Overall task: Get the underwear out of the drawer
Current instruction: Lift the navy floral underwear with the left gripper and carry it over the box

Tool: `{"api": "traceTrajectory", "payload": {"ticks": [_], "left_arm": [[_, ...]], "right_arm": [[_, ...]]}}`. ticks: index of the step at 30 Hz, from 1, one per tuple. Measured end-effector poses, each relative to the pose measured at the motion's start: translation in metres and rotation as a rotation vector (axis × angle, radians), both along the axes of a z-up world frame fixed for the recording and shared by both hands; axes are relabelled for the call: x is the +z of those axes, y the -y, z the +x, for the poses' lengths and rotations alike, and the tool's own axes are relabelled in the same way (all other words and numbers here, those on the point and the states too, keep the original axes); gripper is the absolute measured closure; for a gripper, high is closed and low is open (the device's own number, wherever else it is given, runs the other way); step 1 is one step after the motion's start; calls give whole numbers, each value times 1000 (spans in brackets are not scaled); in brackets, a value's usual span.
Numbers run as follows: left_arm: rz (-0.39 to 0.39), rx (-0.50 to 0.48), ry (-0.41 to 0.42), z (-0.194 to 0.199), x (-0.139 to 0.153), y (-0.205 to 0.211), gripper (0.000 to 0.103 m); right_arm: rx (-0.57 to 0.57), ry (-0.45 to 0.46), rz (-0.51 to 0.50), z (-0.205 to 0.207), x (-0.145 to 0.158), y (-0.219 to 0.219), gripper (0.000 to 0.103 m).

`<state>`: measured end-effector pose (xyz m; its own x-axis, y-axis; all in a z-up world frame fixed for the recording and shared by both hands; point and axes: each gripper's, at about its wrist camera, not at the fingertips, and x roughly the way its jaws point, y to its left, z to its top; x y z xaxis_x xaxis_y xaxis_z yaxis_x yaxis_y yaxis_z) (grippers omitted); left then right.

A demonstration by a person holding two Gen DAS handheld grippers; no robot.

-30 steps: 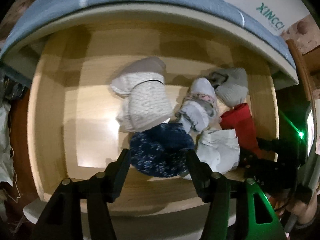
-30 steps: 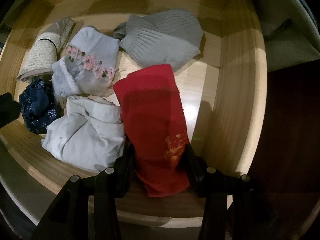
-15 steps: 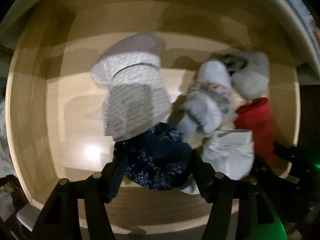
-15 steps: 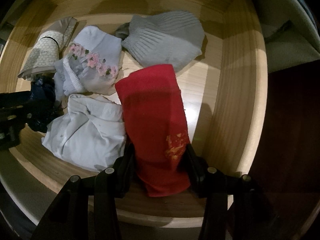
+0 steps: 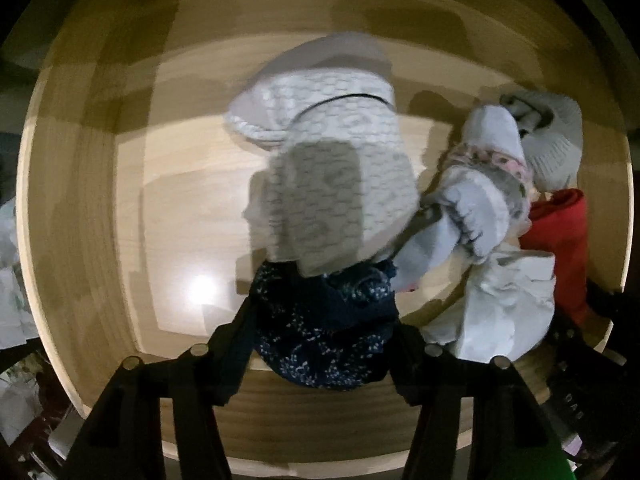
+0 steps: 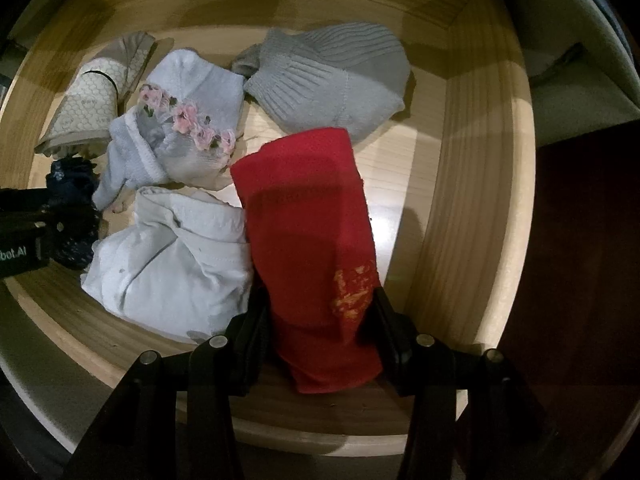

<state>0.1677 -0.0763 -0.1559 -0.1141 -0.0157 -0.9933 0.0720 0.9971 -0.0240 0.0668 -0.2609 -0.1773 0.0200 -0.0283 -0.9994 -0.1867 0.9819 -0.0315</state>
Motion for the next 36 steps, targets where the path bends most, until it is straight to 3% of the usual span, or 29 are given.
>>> {"api": "traceTrajectory", "payload": {"ticks": [8,17,31,36], "left_arm": [[-1,-2,18,-4,-2,-39,61],[-9,39,64,-6,8,-86,69],[-33,10,191,-22,73,-111,69],[-74,3,237,-29,98,-114,69]], "right_arm": [[0,3,-3,0,-1,-1,56],[-12,11,-3,-3,0,3,56],[-28,23,-10,-11,7,7,56],[-49,38,-11,-13,8,10,57]]}}
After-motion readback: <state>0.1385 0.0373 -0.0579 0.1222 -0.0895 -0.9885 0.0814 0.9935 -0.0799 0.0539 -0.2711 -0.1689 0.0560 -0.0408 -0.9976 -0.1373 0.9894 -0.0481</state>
